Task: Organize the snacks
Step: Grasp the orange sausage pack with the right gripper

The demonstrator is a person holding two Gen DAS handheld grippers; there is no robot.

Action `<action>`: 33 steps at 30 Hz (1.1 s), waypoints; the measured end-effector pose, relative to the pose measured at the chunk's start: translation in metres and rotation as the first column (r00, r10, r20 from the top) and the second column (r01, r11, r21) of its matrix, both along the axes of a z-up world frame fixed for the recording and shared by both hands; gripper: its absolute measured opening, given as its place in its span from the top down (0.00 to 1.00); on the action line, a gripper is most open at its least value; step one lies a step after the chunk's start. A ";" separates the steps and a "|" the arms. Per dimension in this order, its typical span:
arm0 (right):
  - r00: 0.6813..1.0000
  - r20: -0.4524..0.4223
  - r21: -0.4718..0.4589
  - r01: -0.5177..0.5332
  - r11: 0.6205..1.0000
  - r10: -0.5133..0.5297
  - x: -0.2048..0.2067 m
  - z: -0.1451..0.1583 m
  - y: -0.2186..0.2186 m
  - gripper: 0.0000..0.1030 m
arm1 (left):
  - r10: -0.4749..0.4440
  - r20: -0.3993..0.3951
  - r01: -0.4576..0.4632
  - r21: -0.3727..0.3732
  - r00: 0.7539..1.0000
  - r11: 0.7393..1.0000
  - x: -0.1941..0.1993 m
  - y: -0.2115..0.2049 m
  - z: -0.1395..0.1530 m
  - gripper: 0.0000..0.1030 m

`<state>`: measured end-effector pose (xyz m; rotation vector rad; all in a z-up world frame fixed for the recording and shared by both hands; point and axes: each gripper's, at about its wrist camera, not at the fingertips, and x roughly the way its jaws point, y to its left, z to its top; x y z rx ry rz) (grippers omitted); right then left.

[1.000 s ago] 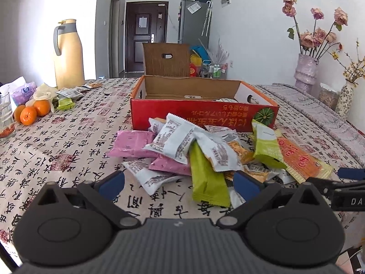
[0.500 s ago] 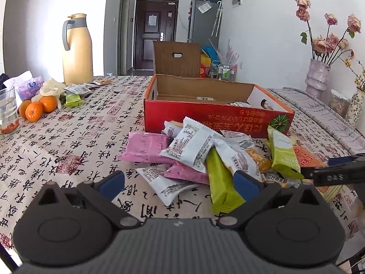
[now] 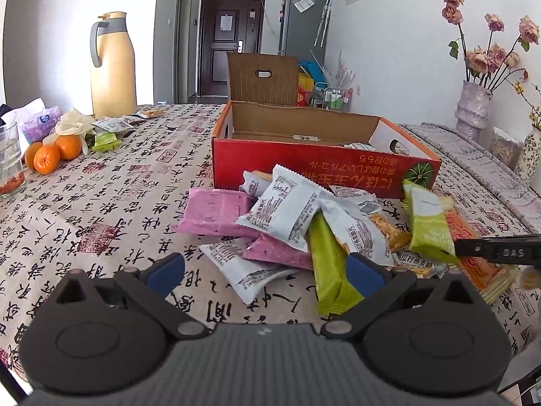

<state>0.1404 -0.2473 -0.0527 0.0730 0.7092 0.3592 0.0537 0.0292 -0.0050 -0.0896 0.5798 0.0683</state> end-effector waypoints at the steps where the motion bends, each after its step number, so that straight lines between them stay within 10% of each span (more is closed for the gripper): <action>1: 1.000 0.004 0.009 0.016 1.000 -0.016 -0.003 0.001 -0.004 0.76 | 0.001 -0.002 -0.001 0.000 1.000 1.000 0.000 0.000 0.000 0.00; 12: 0.989 0.093 0.046 0.114 0.992 -0.118 -0.026 0.018 -0.025 0.96 | 0.021 -0.026 -0.021 0.016 0.999 1.000 0.005 0.000 -0.001 0.00; 15: 0.992 0.072 0.027 0.104 0.994 -0.106 -0.026 0.015 -0.022 0.86 | 0.025 -0.033 -0.024 0.021 0.999 0.999 0.005 0.000 -0.001 0.00; 19: 0.996 0.041 -0.014 0.086 0.996 -0.085 -0.024 0.008 -0.012 0.24 | 0.029 -0.037 -0.028 0.025 0.999 0.999 0.005 0.000 -0.002 0.00; 29: 0.997 -0.019 -0.065 0.072 0.995 -0.073 -0.020 -0.011 0.000 0.13 | 0.026 -0.040 -0.025 0.022 0.999 0.999 0.005 0.001 -0.002 0.00; 33: 1.000 0.006 -0.104 0.030 0.994 -0.029 -0.030 -0.011 0.003 0.32 | 0.023 -0.041 -0.022 0.020 0.999 1.000 0.005 0.001 -0.003 0.00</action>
